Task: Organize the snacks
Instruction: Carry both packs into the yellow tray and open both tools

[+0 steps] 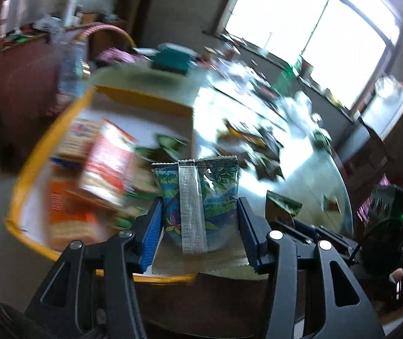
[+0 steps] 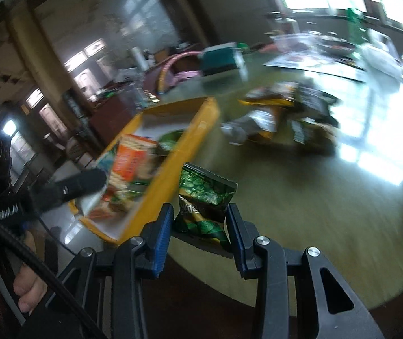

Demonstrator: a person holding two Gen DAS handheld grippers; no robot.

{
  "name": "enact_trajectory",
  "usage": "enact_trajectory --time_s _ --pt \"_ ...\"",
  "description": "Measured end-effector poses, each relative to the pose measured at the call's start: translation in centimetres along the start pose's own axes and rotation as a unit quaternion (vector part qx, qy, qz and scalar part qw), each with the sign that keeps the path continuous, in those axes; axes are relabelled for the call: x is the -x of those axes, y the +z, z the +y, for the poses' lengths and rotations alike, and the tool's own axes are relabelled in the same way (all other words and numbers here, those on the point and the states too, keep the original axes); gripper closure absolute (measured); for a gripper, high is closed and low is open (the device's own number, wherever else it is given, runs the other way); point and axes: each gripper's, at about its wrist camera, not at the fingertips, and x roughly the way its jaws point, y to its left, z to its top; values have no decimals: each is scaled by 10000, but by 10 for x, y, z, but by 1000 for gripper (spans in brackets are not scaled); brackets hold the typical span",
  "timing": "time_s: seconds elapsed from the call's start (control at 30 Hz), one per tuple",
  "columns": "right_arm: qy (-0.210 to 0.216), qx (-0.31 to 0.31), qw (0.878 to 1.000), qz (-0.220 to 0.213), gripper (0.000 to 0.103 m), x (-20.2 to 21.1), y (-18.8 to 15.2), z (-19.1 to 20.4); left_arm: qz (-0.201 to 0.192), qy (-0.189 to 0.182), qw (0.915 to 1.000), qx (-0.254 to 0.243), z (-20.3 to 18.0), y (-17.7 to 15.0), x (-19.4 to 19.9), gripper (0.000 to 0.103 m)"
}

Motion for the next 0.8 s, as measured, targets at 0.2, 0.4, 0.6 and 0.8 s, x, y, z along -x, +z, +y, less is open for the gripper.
enact_trajectory --time_s 0.2,0.4,0.6,0.8 --pt "572 321 9974 285 65 -42 21 45 -347 570 9967 463 56 9 23 51" --pt "611 607 9947 561 65 -84 31 74 -239 988 9913 842 103 6 14 51" --pt "370 633 9944 766 65 -110 33 78 58 1103 9885 1035 126 -3 -8 51" --pt "309 649 9941 811 65 -116 35 78 106 1331 9871 882 127 -5 -22 50"
